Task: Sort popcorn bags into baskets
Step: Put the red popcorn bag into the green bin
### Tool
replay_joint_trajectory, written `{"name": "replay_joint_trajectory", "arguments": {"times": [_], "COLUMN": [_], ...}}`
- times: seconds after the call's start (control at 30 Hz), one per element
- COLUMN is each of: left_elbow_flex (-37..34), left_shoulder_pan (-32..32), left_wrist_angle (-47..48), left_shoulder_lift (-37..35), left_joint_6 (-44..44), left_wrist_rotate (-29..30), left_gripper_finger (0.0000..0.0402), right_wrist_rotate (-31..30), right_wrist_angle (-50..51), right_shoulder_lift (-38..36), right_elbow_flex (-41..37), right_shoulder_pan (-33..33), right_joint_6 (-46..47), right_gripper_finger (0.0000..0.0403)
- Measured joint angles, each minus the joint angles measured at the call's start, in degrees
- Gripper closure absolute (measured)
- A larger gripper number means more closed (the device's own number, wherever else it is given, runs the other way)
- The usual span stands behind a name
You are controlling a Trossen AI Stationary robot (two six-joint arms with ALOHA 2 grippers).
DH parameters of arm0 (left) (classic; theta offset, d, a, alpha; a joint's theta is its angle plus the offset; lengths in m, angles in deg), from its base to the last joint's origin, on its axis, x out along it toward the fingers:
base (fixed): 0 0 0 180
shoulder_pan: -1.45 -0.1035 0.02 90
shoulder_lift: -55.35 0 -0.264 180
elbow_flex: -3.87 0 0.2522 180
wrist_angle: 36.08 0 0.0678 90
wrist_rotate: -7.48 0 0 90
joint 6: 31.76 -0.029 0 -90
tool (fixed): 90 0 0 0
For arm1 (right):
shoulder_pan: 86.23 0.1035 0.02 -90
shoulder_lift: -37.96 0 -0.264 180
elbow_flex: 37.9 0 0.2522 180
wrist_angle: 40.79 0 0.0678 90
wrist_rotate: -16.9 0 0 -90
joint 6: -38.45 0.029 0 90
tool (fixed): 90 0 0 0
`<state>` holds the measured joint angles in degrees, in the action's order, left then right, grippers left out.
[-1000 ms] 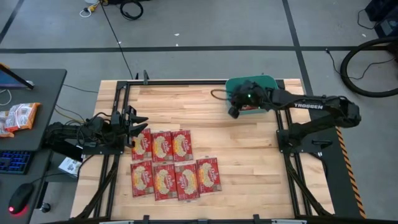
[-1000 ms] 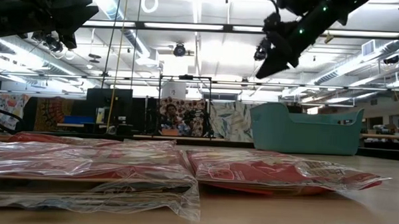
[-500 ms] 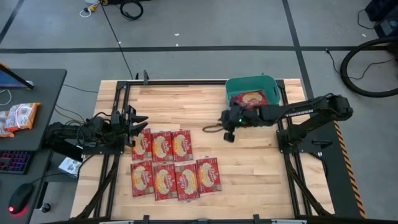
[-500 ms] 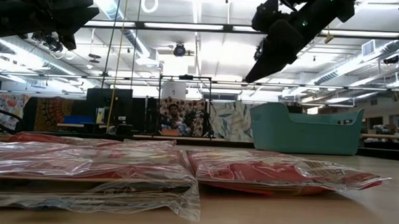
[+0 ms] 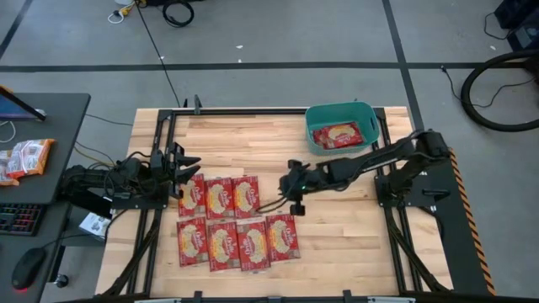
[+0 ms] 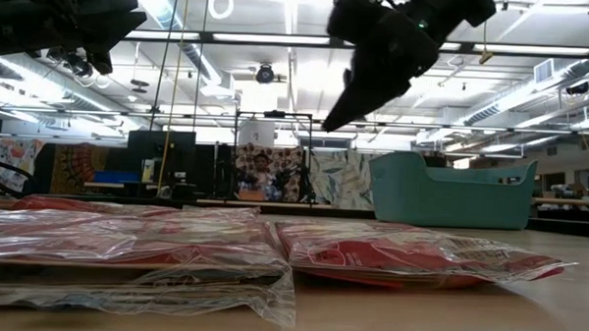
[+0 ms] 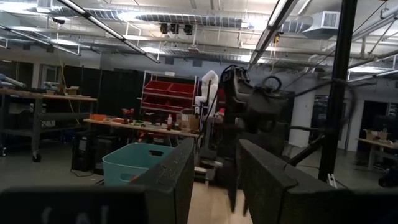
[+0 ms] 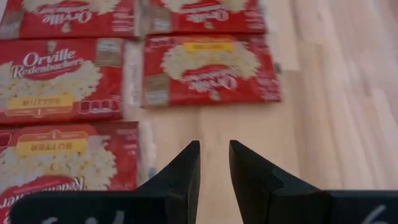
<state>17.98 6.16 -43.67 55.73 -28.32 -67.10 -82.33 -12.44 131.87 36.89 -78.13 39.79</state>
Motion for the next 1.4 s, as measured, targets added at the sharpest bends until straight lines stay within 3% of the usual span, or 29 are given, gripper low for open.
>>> {"name": "replay_joint_trajectory", "arguments": {"times": [0.2,0.4,0.7,1.17,1.4], "left_elbow_flex": [-0.01,0.01,0.0,0.01,0.01], "left_shoulder_pan": [0.0,0.0,0.0,0.0,0.0], "left_wrist_angle": [0.23,0.21,0.21,0.16,0.2], "left_shoulder_lift": [0.0,0.0,0.0,-0.02,-0.02], "left_joint_6": [-0.04,-0.02,-0.06,-0.09,-0.19], "left_wrist_rotate": [0.0,0.0,0.0,0.04,0.02], "left_gripper_finger": [0.0276,0.0276,0.0276,0.0276,0.0276], "right_wrist_rotate": [-0.01,-1.15,-17.58,-13.22,-10.34], "right_wrist_angle": [0.05,0.39,-0.97,-10.68,-17.44], "right_shoulder_lift": [7.91,15.55,20.65,26.12,27.76], "right_elbow_flex": [5.04,8.84,11.63,11.7,11.73], "right_shoulder_pan": [2.49,4.48,5.72,4.29,5.05], "right_joint_6": [-5.28,-17.02,-36.99,-57.63,-61.08], "right_gripper_finger": [0.0309,0.028,0.0204,0.0199,0.0199]}}
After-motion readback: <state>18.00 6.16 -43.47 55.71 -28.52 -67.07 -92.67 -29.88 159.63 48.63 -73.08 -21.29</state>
